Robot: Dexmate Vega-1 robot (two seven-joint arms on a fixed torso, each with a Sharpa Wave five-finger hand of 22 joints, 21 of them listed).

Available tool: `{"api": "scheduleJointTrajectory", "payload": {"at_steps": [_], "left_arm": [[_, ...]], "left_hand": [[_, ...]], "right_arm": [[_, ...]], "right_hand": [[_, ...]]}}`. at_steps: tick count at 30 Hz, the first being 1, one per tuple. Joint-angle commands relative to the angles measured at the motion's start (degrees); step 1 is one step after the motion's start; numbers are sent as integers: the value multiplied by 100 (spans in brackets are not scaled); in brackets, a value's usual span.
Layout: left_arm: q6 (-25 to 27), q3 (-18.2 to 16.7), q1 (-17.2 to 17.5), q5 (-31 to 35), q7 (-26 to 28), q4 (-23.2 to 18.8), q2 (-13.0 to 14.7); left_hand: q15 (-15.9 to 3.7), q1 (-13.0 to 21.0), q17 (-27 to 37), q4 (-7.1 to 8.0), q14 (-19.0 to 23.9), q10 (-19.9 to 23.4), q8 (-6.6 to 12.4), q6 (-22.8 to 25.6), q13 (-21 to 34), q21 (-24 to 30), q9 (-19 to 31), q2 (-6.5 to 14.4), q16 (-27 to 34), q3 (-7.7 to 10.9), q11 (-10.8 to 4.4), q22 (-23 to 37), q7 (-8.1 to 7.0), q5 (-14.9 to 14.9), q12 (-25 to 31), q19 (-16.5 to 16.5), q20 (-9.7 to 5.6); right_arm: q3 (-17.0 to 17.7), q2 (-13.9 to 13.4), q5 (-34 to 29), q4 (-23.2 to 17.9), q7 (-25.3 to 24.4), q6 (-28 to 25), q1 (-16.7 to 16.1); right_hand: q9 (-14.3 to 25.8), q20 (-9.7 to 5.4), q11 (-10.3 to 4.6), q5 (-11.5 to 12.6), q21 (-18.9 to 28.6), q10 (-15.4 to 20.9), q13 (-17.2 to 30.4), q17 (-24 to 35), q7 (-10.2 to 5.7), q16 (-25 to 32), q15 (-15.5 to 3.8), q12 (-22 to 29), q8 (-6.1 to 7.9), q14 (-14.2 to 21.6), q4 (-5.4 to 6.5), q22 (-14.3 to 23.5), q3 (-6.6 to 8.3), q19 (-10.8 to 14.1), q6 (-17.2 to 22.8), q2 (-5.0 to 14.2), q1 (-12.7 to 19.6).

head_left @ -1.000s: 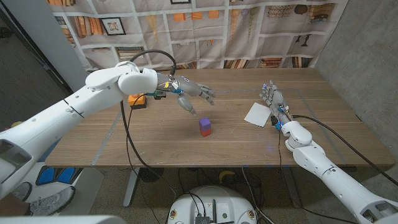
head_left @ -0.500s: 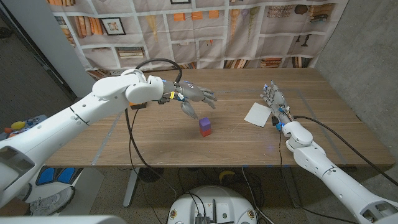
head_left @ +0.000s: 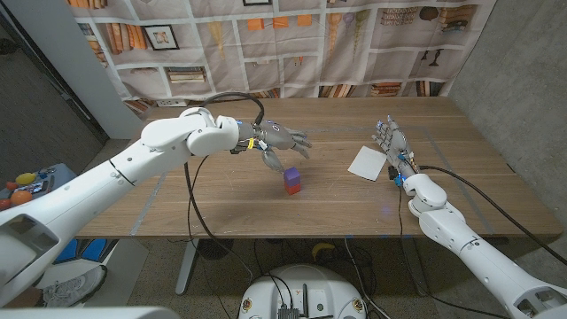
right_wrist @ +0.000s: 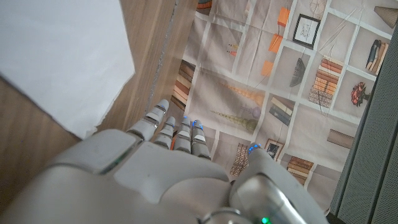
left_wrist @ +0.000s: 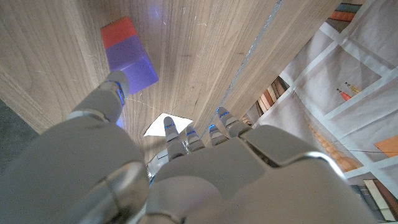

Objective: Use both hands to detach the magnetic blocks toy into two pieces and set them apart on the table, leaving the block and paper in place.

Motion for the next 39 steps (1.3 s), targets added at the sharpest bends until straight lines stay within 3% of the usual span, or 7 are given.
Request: {"api": "scheduleJointTrajectory", "payload": {"at_steps": [1, 26, 39], "left_arm": [[-40, 186, -43, 165, 18, 201, -130], [-53, 370, -55, 458, 12, 332, -189], [-57, 403, 26, 651, 375, 420, -224]], "left_hand": [[-396, 71, 21, 9, -36, -37, 23, 0, 10, 5, 32, 5, 16, -40, 12, 15, 40, 35, 6, -22, -548], [-367, 166, 21, 17, -16, -46, 34, -8, 10, 23, 37, 14, 24, -90, 34, 16, 129, 40, 20, -17, -536], [-372, 345, 22, 24, 234, 149, 140, 225, 11, 85, 51, 108, 80, -114, 46, 17, 219, 81, 86, 188, -477]], "right_arm": [[21, 26, 18, 78, -15, 28, 20], [44, 96, 62, 330, 51, 124, 135], [54, 109, 86, 426, 93, 149, 187]], "right_hand": [[15, -13, 1, 24, 29, -9, 4, -11, -41, 26, 23, 13, 18, 5, -19, 19, 41, -9, 4, -22, -41], [15, -5, -10, 19, 35, -11, 4, -46, -34, 31, 28, 14, 19, 1, -24, 19, 71, 9, -1, -16, -62], [14, 7, -5, 18, 39, -2, 4, -63, -34, 35, 24, 18, 20, 4, -27, 19, 87, 24, 2, -14, -69]]}}
